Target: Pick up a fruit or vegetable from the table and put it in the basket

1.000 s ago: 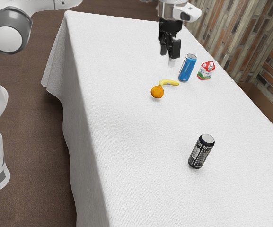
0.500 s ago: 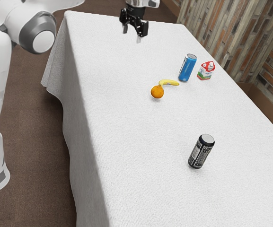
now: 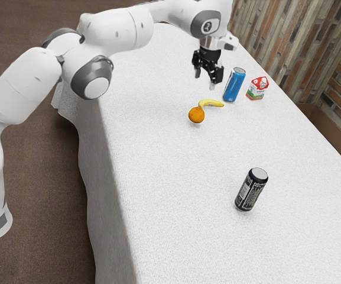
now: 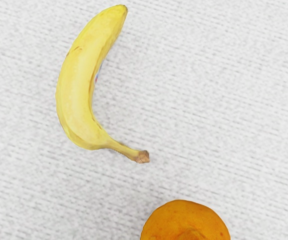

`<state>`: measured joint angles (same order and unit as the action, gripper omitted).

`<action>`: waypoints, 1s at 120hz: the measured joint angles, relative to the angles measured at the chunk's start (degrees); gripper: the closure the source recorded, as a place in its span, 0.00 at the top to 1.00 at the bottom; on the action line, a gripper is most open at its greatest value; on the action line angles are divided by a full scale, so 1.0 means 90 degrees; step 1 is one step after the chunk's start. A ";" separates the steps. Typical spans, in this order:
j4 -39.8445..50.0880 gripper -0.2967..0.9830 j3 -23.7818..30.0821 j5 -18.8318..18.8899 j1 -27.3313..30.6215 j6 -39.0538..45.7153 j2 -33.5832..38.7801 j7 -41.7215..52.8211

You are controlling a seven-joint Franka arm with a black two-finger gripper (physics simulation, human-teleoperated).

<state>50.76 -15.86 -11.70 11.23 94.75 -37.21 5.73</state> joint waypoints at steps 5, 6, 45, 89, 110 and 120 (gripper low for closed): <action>-0.0033 0.77 0.0075 0.0009 0.0005 -0.0004 -0.0039 0.0001; -0.0037 0.77 0.0092 0.0010 0.0007 -0.0004 -0.0043 0.0001; 0.0120 0.77 0.0270 0.0099 -0.0024 -0.0073 -0.0226 0.0005; 0.0647 0.77 0.0275 0.0249 -0.0118 -0.0226 -0.0268 0.0010; 0.0644 0.77 0.0305 0.0255 -0.0125 -0.0226 -0.0394 0.0012; 0.0635 0.77 0.0315 0.0257 -0.0154 -0.0220 -0.0431 0.0013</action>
<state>56.48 -13.03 -9.38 9.85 92.77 -41.08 5.85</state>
